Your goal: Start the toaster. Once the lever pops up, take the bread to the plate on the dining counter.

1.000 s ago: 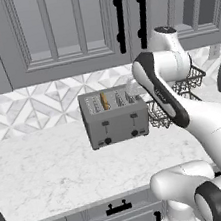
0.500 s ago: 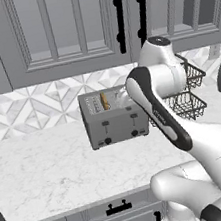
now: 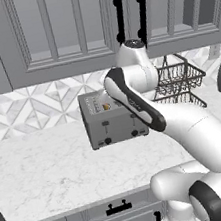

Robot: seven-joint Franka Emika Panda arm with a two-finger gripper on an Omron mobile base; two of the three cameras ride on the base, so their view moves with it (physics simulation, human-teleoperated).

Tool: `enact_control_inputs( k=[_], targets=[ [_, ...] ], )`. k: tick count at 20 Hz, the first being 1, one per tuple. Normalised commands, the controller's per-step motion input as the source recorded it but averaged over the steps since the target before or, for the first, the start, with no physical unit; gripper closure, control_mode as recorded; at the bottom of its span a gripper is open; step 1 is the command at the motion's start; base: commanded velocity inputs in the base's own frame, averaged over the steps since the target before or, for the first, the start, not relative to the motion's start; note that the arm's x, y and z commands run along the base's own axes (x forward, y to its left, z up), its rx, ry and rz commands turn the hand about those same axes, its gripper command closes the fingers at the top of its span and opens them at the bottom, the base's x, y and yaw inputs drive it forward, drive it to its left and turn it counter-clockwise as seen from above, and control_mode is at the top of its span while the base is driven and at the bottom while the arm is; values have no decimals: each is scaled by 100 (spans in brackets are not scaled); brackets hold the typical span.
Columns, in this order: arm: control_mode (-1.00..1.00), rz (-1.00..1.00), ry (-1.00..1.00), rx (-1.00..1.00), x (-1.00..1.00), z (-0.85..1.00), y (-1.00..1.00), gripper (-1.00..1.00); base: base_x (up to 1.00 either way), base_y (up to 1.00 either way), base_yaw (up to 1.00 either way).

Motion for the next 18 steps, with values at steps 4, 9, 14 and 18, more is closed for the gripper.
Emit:
enact_control_inputs(
  k=[4,9,14,18],
  targets=[
    [-100,0,3,-1,10,-19,15,100,0,0,0],
    [-100,0,0,0,0,-39,6,100,0,0,0],
    [-100,0,0,0,8,-53,5,100,0,0,0],
    [-100,0,0,0,17,-42,3,100,0,0,0]
  ],
)
